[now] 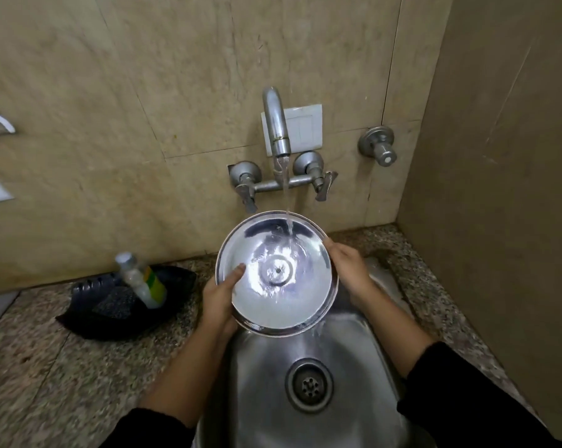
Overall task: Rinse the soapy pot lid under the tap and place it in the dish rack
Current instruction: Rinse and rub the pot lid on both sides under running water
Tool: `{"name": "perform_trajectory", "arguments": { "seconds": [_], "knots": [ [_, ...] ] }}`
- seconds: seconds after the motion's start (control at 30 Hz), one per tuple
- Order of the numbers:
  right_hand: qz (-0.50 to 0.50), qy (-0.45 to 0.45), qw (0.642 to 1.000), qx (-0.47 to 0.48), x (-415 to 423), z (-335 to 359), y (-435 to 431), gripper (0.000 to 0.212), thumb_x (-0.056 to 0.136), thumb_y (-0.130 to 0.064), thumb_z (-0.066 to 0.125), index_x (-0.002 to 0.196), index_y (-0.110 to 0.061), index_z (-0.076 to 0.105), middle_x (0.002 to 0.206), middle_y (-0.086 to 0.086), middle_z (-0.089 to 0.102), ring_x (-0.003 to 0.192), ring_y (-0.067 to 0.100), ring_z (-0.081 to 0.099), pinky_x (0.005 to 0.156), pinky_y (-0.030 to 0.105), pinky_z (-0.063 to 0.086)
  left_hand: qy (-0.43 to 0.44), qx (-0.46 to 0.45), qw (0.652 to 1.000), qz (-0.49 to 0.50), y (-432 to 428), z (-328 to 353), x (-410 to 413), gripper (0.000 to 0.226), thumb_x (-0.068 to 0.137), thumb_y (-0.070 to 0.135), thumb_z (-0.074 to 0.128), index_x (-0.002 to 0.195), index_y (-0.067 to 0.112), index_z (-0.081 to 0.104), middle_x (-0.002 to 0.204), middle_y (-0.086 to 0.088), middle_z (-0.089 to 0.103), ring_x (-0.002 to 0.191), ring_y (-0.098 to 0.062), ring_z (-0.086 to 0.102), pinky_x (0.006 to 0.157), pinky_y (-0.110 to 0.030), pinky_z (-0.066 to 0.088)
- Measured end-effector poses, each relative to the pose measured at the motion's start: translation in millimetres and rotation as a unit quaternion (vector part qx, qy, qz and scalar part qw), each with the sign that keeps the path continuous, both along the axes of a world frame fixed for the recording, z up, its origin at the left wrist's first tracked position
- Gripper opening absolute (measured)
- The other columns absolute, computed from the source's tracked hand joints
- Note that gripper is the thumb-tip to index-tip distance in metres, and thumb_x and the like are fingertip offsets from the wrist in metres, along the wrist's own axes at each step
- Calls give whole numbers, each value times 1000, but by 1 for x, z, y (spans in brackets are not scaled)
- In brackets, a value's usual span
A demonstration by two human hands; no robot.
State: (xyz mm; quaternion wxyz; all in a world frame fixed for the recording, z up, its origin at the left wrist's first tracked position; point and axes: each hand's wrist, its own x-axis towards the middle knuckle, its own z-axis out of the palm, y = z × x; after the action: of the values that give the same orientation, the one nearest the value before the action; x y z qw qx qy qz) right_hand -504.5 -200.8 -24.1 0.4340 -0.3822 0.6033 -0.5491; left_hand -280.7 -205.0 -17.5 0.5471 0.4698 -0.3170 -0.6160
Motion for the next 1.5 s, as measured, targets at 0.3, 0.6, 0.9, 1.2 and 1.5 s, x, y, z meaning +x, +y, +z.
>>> {"name": "perform_trajectory", "arguments": {
  "seconds": [0.3, 0.6, 0.9, 1.2, 1.5],
  "knots": [
    [101, 561, 787, -238, -19, -23, 33, 86, 66, 14, 52, 141, -26, 40, 150, 3, 41, 137, 21, 34, 112, 41, 26, 76, 80, 993, 27, 2, -17, 13, 39, 89, 16, 63, 126, 6, 59, 119, -21, 66, 104, -38, 65, 76, -49, 58],
    [84, 630, 695, -337, -40, 7, 44, 24, 82, -20, 52, 102, -19, 67, 116, 3, 67, 123, 20, 47, 107, 35, 22, 10, 227, 965, -129, 0, 0, -26, 22, 96, 21, 53, 91, 3, 64, 65, -16, 73, 68, -32, 70, 63, -43, 53],
    [125, 148, 976, -98, -41, 32, 37, 12, 88, -14, 64, 100, -13, 61, 86, 2, 66, 77, 15, 63, 66, 29, 49, -57, 162, 954, -246, -1, -16, -14, 64, 95, 62, 25, 117, 19, 66, 107, -9, 74, 88, -21, 73, 76, -35, 56],
    [38, -32, 999, -3, -27, 13, 8, 17, 83, -3, 65, 99, 1, 66, 87, 13, 68, 77, 23, 61, 70, 31, 49, -34, 76, 991, -103, -5, 3, -17, 30, 96, 22, 53, 119, 4, 61, 106, -16, 69, 80, -24, 69, 70, -40, 59],
    [-59, 94, 993, -40, -37, 35, -16, 30, 90, -12, 59, 120, -11, 58, 104, 1, 61, 103, 21, 59, 94, 37, 46, -108, 38, 992, -43, -7, 25, -56, 18, 89, 26, 62, 86, 10, 70, 90, -17, 72, 92, -39, 68, 91, -59, 51]
  ]
}}
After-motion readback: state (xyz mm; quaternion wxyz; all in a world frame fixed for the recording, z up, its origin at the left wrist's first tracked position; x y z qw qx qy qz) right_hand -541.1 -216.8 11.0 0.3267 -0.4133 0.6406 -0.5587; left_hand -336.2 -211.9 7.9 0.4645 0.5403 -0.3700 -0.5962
